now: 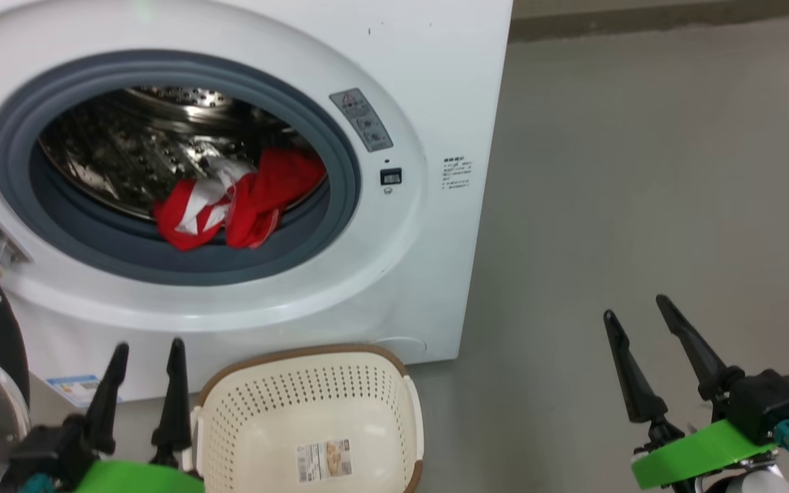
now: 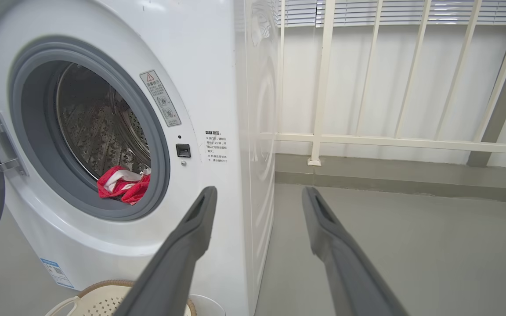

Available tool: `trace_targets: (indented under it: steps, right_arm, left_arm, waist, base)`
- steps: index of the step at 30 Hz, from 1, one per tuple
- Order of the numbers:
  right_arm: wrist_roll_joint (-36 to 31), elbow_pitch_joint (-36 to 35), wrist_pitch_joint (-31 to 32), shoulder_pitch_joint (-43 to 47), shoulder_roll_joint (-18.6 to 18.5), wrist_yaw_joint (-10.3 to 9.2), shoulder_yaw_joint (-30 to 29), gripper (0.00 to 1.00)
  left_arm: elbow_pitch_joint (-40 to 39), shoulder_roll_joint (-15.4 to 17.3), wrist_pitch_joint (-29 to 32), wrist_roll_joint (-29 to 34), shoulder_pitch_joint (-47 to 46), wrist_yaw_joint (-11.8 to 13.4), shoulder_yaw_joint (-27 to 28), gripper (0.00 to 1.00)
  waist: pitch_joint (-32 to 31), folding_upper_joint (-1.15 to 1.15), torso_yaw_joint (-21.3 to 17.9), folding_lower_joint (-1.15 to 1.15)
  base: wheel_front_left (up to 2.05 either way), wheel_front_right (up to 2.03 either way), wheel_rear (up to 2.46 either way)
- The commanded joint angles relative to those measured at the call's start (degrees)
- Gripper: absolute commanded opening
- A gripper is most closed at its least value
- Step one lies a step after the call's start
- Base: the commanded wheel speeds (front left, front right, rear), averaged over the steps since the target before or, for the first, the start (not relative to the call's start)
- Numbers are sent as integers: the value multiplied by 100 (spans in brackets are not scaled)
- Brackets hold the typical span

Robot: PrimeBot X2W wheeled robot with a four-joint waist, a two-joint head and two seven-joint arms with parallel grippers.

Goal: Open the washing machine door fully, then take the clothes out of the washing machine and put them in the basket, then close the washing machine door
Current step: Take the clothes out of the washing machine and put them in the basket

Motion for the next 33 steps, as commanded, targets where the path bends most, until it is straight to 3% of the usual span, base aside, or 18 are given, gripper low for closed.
trace_targets:
  steps: [1,14,33]
  right_arm:
    - [77,-174,-37,-281,-58,37,75,100]
    - [63,-293,-37,-851,-142,37,26,100]
    - [56,-448,-37,-1437,-156,37,7,100]
  left_arm:
    - [-107,134,3,25,-352,-18,155,100]
    - [501,279,-71,149,-1890,55,65,100]
    - [2303,536,-127,165,-4404,180,142,100]
  waist:
    - [236,0,62,0]
    - [1315,0,113,0]
    - [2591,0,-187,0]
  base:
    - [0,0,0]
    - [0,0,0]
    - [0,0,0]
